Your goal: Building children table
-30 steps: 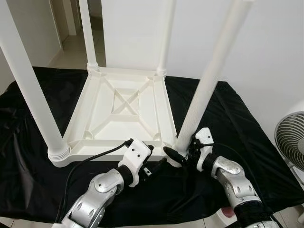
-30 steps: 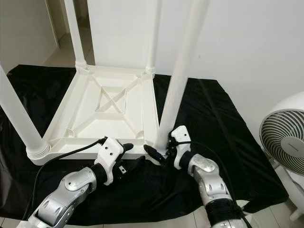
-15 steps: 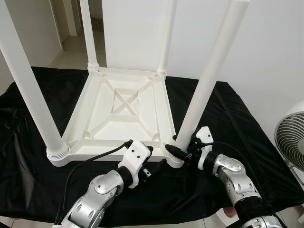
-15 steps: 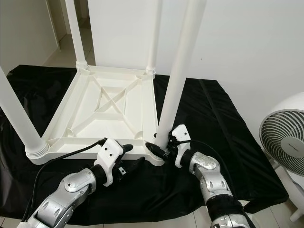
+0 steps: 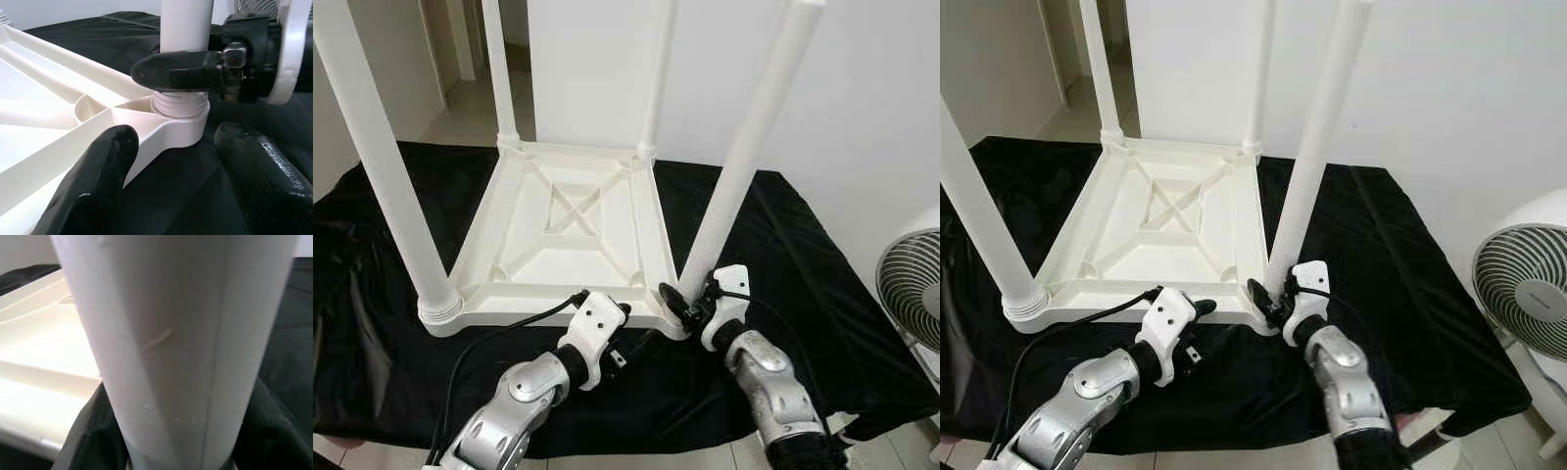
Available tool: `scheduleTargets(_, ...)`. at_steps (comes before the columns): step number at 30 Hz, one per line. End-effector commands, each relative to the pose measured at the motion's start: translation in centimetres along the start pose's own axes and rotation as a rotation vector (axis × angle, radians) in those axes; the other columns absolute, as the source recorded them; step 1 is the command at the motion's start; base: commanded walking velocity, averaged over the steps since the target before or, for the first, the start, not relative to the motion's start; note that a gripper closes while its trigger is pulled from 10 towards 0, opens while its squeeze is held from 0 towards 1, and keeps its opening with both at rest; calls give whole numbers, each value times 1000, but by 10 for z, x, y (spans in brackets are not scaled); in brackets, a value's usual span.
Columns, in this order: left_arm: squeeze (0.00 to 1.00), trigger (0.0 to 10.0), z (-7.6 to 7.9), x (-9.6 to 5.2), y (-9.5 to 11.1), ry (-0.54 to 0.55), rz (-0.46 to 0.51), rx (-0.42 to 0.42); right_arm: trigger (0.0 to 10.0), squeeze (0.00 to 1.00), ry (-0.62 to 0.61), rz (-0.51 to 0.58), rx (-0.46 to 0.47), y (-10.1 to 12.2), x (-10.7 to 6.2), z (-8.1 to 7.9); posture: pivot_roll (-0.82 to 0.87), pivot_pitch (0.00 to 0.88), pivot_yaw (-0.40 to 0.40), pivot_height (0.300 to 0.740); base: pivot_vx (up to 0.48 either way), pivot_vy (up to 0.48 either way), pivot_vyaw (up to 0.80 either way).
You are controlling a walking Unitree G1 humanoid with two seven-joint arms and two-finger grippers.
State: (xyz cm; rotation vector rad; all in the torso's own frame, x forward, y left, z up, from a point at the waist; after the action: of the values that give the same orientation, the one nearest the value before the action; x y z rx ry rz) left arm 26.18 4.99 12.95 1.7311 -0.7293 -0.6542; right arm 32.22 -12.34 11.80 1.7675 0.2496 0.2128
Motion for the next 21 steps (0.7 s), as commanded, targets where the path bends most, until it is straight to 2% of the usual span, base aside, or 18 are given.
scheduleTargets(1,0,10000,7,0,0,-66,1,-1,0,0,-133,1,5,2,-4,21,18,24,-60,740,0,0,0)
scheduleTargets(3,0,10000,7,0,0,-66,1,-3,0,0,-180,21,20,2,-5,18,19,28,-65,740,0,0,0)
scheduleTargets(4,0,10000,8,0,1,-66,4,-6,0,0,-253,22,48,-3,-8,4,21,29,-65,740,0,0,0)
scheduleTargets(5,0,10000,8,0,1,-65,5,-8,0,0,-257,19,54,-4,-8,-2,21,29,-65,740,0,0,0)
scheduleTargets(10,0,10000,11,1,1,-73,6,-9,0,0,-271,28,63,1,-10,3,16,30,-63,740,0,0,0)
scheduleTargets(11,0,10000,11,1,1,-76,5,-7,6000,0,-276,23,57,1,-11,3,16,30,-64,740,0,0,0)
scheduleTargets(12,0,10000,11,1,1,-76,5,-7,6000,0,-276,23,57,1,-11,3,16,30,-64,740,0,0,0)
scheduleTargets(13,0,10000,9,1,1,-75,5,-6,10000,43,-275,21,58,1,-10,3,16,29,-62,740,0,0,0)
scheduleTargets(14,0,10000,9,1,1,-75,5,-6,10000,43,-275,21,58,1,-10,3,16,29,-62,740,0,0,0)
scheduleTargets(15,0,10000,8,1,1,-72,4,-3,10000,1000,-252,27,65,3,-9,0,17,29,-63,740,0,0,0)
scheduleTargets(21,0,10000,8,0,2,-68,4,-2,10000,1000,-186,52,56,13,-7,1,15,29,-65,740,0,0,0)
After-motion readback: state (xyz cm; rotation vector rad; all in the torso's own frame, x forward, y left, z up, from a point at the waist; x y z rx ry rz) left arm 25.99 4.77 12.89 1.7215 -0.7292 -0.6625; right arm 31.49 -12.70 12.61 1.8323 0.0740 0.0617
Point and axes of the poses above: a point about 5 cm out from each wrist's last joint towards the gripper, its own x axis pointing out of the wrist towards the gripper, its own y axis along the axis of the wrist's last joint, z = x × y, the point moved 2 cm from there along x, pointing out of the wrist towards the gripper, and after that the axes turned 8 degrees about x, right-handed, at the moved point
